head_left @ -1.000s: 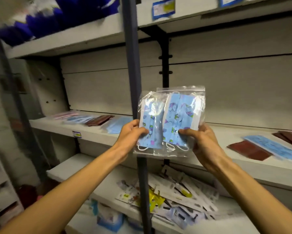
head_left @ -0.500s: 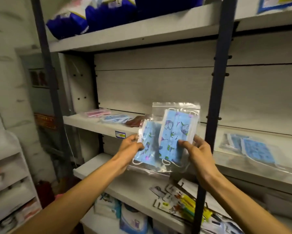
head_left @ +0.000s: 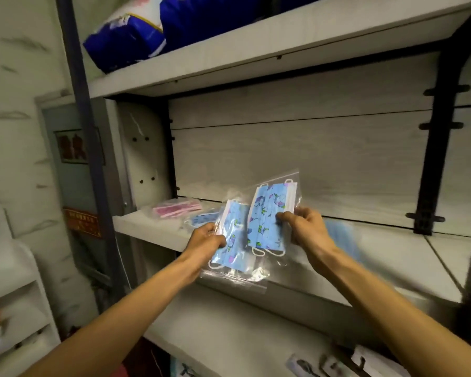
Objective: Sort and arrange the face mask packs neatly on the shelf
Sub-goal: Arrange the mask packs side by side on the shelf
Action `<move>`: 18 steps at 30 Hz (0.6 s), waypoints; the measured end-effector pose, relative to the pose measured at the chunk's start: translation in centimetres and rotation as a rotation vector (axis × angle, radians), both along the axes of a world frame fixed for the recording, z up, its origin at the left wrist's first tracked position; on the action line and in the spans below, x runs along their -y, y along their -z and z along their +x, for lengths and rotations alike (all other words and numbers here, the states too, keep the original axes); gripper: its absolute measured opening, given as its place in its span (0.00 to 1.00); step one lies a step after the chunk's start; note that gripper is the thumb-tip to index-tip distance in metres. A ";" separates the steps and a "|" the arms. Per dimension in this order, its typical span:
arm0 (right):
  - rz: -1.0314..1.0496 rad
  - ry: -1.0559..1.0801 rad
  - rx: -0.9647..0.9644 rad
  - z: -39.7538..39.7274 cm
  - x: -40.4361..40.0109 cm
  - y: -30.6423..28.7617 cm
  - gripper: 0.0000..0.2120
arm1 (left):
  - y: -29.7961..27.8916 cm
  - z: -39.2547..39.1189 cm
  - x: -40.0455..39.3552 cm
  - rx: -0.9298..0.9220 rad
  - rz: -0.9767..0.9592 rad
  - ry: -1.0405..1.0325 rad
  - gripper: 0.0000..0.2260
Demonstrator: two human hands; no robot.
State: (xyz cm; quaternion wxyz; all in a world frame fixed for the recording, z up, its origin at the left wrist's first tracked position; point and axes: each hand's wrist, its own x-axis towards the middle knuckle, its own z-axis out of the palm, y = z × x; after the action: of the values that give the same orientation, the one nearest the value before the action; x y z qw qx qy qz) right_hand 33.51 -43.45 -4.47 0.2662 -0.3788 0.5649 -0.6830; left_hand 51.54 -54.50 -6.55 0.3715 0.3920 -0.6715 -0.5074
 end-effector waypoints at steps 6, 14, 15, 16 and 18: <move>0.066 0.004 0.059 0.2 9.9 -1.5 0.12 | -1.3 -0.1 9.3 0.055 -0.078 -0.042 0.13; 0.200 0.058 -0.087 0.9 19.0 0.0 0.17 | -0.7 -0.2 21.1 0.418 -0.427 0.038 0.10; 0.233 0.070 -0.160 0.9 19.9 0.3 0.16 | -0.3 -0.3 22.4 0.491 -0.485 0.068 0.10; 0.280 0.076 -0.245 0.9 20.8 0.5 0.15 | 0.1 -0.3 23.7 0.548 -0.522 0.097 0.12; 0.429 0.099 -0.493 0.7 22.4 1.0 0.12 | 0.9 -0.2 26.1 0.606 -0.535 0.148 0.20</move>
State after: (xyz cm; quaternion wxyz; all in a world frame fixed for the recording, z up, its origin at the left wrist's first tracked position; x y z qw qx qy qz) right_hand 34.24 -65.80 -5.45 0.1618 -0.4399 0.7611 -0.4485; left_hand 51.30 -80.57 -7.49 0.2081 0.3638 -0.8851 -0.2020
